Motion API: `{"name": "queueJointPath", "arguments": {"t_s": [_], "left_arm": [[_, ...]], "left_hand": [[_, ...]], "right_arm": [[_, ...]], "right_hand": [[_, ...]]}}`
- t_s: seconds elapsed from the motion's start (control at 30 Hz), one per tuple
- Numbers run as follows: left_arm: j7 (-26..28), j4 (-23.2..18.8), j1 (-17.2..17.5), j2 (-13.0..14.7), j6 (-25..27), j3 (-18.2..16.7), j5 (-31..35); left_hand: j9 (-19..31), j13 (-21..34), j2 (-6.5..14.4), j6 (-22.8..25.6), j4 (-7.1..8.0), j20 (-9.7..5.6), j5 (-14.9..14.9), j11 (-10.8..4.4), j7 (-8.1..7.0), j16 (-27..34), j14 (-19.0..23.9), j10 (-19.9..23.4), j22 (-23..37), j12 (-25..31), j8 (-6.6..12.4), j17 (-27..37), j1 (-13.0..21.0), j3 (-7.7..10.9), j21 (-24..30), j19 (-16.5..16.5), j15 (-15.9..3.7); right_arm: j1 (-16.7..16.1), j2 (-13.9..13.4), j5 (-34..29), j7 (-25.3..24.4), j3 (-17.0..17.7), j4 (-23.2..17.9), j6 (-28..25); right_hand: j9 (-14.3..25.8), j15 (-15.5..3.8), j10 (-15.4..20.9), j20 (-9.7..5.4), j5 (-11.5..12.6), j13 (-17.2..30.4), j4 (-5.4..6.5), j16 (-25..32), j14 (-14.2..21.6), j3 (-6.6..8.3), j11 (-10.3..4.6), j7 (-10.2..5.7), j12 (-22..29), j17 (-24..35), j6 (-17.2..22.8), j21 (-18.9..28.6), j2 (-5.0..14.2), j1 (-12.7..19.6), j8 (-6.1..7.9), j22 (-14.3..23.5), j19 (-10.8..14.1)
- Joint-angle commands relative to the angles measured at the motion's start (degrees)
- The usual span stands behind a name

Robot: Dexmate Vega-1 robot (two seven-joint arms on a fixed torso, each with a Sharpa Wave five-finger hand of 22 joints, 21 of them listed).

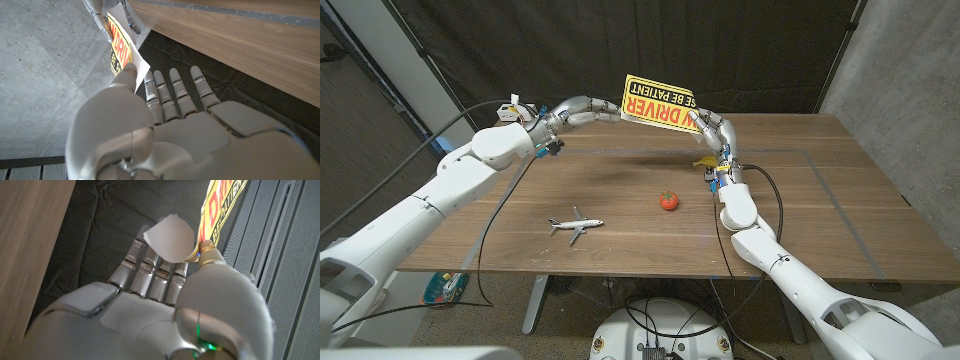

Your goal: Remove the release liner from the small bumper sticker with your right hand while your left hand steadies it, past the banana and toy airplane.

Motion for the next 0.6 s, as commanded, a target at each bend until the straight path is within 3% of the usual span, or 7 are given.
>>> {"name": "queueJointPath", "arguments": {"t_s": [0.03, 0.23, 0.3, 0.43, 0.5, 0.57, 0.6], "left_arm": [[2.4, 1.1, -1.8, -2.2, 0.8, 1.2, 2.2], [-1.0, 2.8, -4.4, -3.0, 0.9, 2.9, 2.2], [-1.2, 2.7, -4.9, -2.8, 1.3, 3.2, 2.8], [-2.3, 2.7, -5.7, -2.5, 2.1, 3.9, 3.3], [-2.9, 2.7, -6.0, -2.5, 2.6, 4.1, 3.1], [-4.0, 3.3, -6.2, -2.7, 2.5, 4.2, 2.3], [-4.0, 3.6, -6.1, -3.0, 2.3, 4.1, 1.8]], "left_hand": [[0.1, 0.3, 0.2, 1.1, 0.29, -0.33, 0.2, -0.49, -0.86, 0.4, 1.2, 1.5, 0.3, 0.3, 0.51, 0.1, -0.2, 0.24, 0.7, 0.7, -1.47], [0.0, 0.6, 1.0, 2.5, -0.76, -0.50, 0.6, -0.66, -0.69, 0.6, 1.4, 1.9, 0.4, 0.2, 0.80, 0.4, 1.6, 1.30, 1.2, 0.6, -1.95], [-0.1, 0.8, 1.5, 3.3, -1.92, -0.82, 0.4, -0.93, -0.60, 1.2, 1.3, 2.4, 0.5, 0.2, 0.90, 1.1, 4.0, 2.39, 1.7, 0.6, -2.18], [-0.2, 0.9, 1.7, 3.5, -2.74, -1.24, 0.2, -1.12, -0.85, 1.5, 1.1, 2.3, 0.6, 0.1, 0.67, 1.6, 6.9, 3.65, 2.4, 0.7, -2.75], [-0.2, 1.1, -0.2, 1.6, -2.19, -1.29, -0.5, -1.24, -1.83, 1.8, 0.3, 1.5, 0.6, -0.3, -0.28, 2.4, 7.0, 2.53, 2.8, 0.2, -2.42], [-0.2, 1.5, -4.4, 0.5, 0.62, -1.65, -0.4, -0.94, -1.70, 1.4, -0.4, 1.1, 0.6, -0.2, -1.01, 2.8, 0.8, -1.91, 3.1, -1.0, -2.24], [-0.2, 1.6, -4.9, 0.0, 1.11, -1.40, -0.2, -0.58, -1.36, 1.0, -0.7, 0.6, 0.6, -0.4, -1.29, 2.7, -0.3, -2.52, 3.1, -1.4, -1.82]], "right_arm": [[-0.8, -0.1, -0.1, 0.1, 0.3, -0.8, 0.9], [-1.4, -0.1, -0.2, -0.1, 0.8, -1.6, 1.3], [-1.5, -0.1, 0.0, 0.0, 0.9, -1.7, 1.5], [-1.6, -0.1, 0.8, 0.8, 1.0, -1.7, 2.2], [-1.5, 0.0, 1.2, 1.2, 1.1, -1.4, 2.8], [-1.4, 0.2, 1.9, 1.8, 1.1, -1.1, 3.3], [-1.3, 0.3, 2.1, 2.0, 1.1, -0.9, 3.5]], "right_hand": [[0.1, -4.19, 0.0, -0.03, 0.0, 0.1, 0.07, -0.2, 0.2, -0.24, 0.07, 0.06, -0.4, 0.1, -0.1, 0.6, 0.30, -0.1, -0.36, -0.1, -0.2], [0.1, -4.20, -0.1, -0.02, 0.0, 0.2, 0.17, -0.2, 0.2, -0.31, 0.01, 0.07, -0.4, 0.2, 0.0, 0.8, 0.38, -0.2, -0.44, -0.1, -0.3], [0.1, -4.19, -0.1, -0.05, -0.1, 0.2, 0.16, -0.2, 0.2, -0.33, 0.05, 0.06, -0.5, 0.2, 0.0, 0.8, 0.38, -0.2, -0.47, -0.1, -0.4], [0.1, -4.24, -0.1, -0.02, -0.1, 0.2, 0.14, -0.3, 0.2, -0.33, -0.09, 0.02, -0.5, 0.2, 0.0, 0.9, 0.38, -0.2, -0.52, -0.1, -0.4], [0.2, -4.30, -0.1, -0.03, -0.1, 0.2, 0.11, -0.4, 0.3, -0.33, -0.07, 0.04, -0.6, 0.2, 0.0, 1.0, 0.38, -0.2, -0.57, -0.2, -0.4], [0.2, -4.31, -0.1, -0.03, -0.1, 0.2, 0.10, -0.4, 0.4, -0.32, -0.02, 0.04, -0.6, 0.2, 0.0, 1.1, 0.42, -0.2, -0.58, -0.2, -0.4], [0.2, -4.32, -0.1, -0.06, -0.1, 0.2, 0.16, -0.4, 0.3, -0.36, -0.03, 0.03, -0.6, 0.2, 0.0, 1.1, 0.42, -0.3, -0.61, -0.2, -0.5]]}}
